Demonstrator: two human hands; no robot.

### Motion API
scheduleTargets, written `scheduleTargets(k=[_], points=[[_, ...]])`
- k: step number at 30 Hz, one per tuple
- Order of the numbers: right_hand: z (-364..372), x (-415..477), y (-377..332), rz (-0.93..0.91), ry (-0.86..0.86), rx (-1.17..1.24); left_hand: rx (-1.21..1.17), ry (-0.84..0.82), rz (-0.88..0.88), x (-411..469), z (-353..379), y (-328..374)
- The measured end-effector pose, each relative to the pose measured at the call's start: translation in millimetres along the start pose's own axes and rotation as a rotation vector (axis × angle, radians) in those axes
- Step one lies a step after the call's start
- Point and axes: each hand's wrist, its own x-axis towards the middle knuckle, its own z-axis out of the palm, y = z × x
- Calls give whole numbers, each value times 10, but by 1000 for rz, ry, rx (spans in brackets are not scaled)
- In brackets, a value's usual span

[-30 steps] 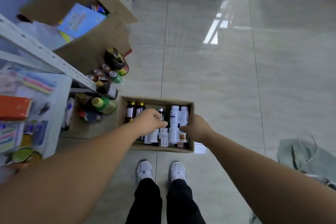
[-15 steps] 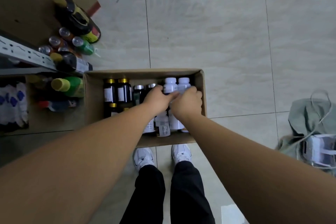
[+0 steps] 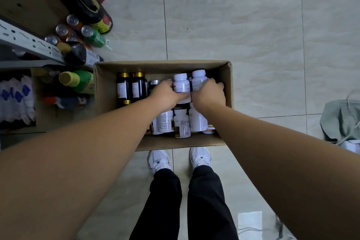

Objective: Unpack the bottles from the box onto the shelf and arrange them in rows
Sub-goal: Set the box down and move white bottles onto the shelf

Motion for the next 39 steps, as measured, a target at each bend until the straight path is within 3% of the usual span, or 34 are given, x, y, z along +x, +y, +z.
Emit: scheduleTargets(k=[8,12,18,27,33,39], points=[[-623,-507,-135,-113,-140,202,173,-36,91,-650,-550,393],[-1377,-930,-606,-322,-155,218,245,18,207,-1211,-1038,1020],[-2853,-1685,-1573,-574,-205,70,234,73,384,-2397,-1892,2269],[-4814,-3485,-3091,-1053,-14,-149,300,383,543,-4955,-3008,3746],[-5275,-4774,-3709,-1393,-43,-154,349,655,526,-6755,-3220,3654],[-4893,-6065,-3946,-1622,-131,-109,269,933,437,-8161,-3036,2954]])
